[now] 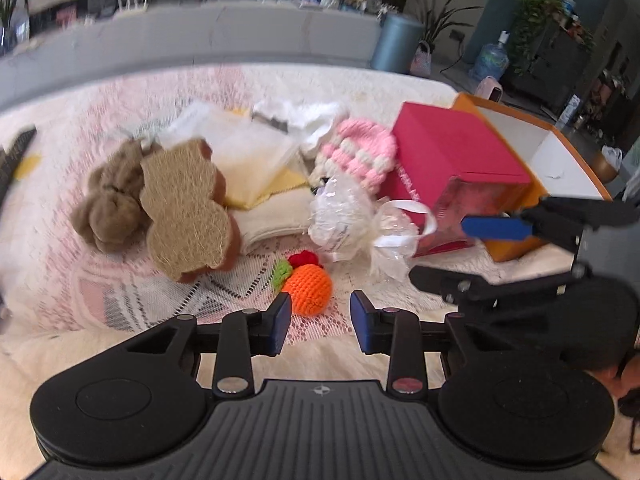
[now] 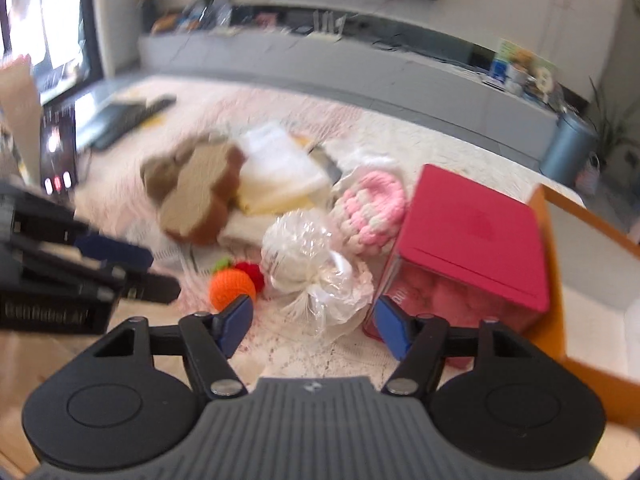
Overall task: Organize soft objects
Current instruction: 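Move left tool to the orange crocheted fruit while right tool approaches the clear plastic bag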
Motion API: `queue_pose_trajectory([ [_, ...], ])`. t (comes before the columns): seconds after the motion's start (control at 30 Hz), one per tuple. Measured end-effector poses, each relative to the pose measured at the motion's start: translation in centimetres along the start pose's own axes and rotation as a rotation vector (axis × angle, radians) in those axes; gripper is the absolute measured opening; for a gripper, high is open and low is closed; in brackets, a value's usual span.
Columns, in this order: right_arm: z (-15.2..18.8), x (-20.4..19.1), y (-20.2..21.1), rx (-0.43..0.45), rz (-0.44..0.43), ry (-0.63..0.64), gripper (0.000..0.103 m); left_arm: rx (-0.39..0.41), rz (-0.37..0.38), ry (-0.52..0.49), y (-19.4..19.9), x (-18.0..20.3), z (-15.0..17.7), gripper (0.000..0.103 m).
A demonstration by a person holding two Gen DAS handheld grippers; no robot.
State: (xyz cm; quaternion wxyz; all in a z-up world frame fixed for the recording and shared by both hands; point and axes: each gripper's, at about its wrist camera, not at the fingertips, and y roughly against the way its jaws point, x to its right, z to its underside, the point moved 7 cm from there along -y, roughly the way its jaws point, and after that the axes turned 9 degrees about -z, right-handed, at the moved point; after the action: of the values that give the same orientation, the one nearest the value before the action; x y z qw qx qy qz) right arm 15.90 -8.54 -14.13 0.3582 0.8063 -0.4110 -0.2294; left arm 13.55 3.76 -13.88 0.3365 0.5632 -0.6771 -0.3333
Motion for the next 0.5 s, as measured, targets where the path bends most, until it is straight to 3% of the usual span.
queue_pose_trajectory([
  [0.1,0.0,0.5,-1.8,-0.036,-0.008,0.023,0.055,-0.036,-0.016,0.007,-2.1,-0.2,-0.3,0.049],
  [0.3,-0.3,1.1,-4.4,-0.063,0.041,0.124,0.053,-0.106,-0.032,0.047,-5.5,-0.8,-0.5,0.055],
  [0.37,-0.3,1.1,-4.9,-0.071,0.015,0.138,0.053,-0.117,-0.015,0.059,-6.2,-0.9,-0.7,0.063],
  [0.5,-0.3,0.7,-5.6,-0.055,0.010,0.181,0.052,-0.139,-0.032,0.036,-7.3,-0.4,-1.0,0.063],
])
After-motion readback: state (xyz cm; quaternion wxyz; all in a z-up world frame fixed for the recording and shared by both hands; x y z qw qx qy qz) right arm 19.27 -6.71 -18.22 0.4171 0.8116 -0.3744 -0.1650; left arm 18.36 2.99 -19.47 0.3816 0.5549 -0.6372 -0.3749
